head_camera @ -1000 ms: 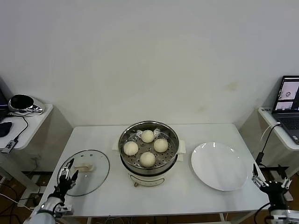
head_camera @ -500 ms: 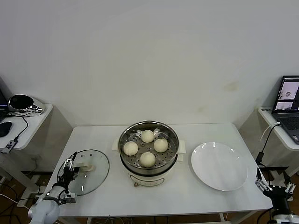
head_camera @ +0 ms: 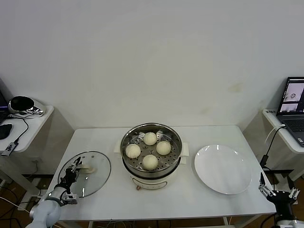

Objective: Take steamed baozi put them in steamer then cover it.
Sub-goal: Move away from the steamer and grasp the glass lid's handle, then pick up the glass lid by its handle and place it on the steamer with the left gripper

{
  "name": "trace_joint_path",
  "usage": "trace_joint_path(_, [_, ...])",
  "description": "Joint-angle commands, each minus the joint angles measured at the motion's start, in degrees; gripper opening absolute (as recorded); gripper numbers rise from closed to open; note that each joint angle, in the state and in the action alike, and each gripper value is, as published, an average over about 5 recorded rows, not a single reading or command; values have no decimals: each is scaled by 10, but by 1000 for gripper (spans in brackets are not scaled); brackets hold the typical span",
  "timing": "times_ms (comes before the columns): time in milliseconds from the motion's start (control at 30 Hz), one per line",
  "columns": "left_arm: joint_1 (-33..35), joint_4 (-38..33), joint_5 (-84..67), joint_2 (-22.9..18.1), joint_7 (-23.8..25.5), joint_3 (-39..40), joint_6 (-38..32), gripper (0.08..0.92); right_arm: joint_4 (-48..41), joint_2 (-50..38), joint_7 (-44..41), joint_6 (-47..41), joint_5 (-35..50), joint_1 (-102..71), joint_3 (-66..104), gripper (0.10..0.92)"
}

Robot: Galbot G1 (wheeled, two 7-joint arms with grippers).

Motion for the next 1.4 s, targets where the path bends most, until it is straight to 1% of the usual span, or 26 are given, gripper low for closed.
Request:
trace_joint_path(33, [-11, 24, -10, 1, -3, 1, -15, 316, 0, 2, -1, 1, -2, -2, -2, 823])
trace_joint_path(200, [2, 4, -25, 5, -16, -4, -19, 180, 3, 1, -3, 1, -4, -5, -1, 823])
trace_joint_path(300, [23, -35, -31, 6, -24, -12, -12, 149, 3, 1, -4, 1, -6, -5, 0, 823])
trace_joint_path(400, [59, -100, -42, 8, -26, -27, 14, 149, 5, 1, -5, 2, -10, -6, 0, 823])
trace_joint_path(567, [147, -248, -70, 13, -11, -74, 85, 149, 8, -1, -8, 5, -17, -9, -2, 823])
trace_joint_path(700, [208, -361, -109, 26, 19, -111, 161, 149, 12, 0, -9, 6, -22, -9, -10, 823])
trace_joint_path(900, [249, -477, -166, 39, 79, -139, 241, 149, 16, 5, -11, 11, -37, -11, -24, 823])
trace_joint_path(1000, [253, -532, -167, 35, 102, -129, 271, 149, 17, 5, -11, 16, -46, -12, -30, 823])
trace_joint_path(1133, [239, -586, -168, 43, 123, -79, 308, 149, 19, 7, -10, 20, -59, -13, -38, 823])
trace_joint_path(1267, [191, -579, -164, 70, 123, -1, 343, 149, 22, 12, -9, 30, -95, -14, -50, 823])
trace_joint_path(1400, [113, -555, -148, 85, 132, 97, 386, 149, 29, 17, -6, 37, -129, -20, -63, 823])
